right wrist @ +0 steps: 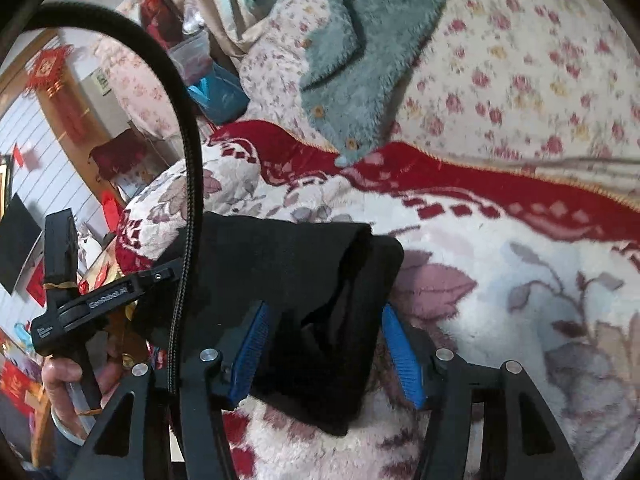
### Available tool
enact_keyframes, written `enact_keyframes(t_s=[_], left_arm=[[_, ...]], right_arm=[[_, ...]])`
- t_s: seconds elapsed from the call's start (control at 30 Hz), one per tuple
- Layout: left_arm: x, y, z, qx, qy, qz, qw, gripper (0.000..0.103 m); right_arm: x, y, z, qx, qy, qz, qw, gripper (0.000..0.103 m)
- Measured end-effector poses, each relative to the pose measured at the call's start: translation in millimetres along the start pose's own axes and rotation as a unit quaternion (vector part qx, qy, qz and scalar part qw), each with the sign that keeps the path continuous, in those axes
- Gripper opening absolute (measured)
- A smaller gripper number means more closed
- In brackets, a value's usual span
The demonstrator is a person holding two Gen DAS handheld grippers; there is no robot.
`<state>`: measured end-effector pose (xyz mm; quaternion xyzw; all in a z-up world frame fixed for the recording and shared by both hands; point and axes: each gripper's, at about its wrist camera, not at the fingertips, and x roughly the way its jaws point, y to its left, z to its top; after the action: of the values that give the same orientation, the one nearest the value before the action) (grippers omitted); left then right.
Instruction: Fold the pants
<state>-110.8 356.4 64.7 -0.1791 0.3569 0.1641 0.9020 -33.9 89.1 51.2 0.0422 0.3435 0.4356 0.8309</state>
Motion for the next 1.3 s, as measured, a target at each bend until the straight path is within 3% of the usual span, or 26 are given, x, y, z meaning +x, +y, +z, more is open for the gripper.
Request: enact_keyframes(t_s=[0.27,0.6,1.3], left_arm=[[-36,-19,-8,0.019,-0.038,0.027,0.9987,0.062],[-66,-43,-30,0.03,-0.053,0.025,0.9978,0.062],[-82,-80,-64,0.062,-0.066,0.041,0.9951,0.062]], right_arm=[[-20,20,-6,-0.018,-0.009,0.012,1.0,0.057],[-37,41,-19,-0.043,-0.007,0.018,0.999,0.057],[-53,37,-42,-0.049,-0.004,0.019,0.999,0.057]])
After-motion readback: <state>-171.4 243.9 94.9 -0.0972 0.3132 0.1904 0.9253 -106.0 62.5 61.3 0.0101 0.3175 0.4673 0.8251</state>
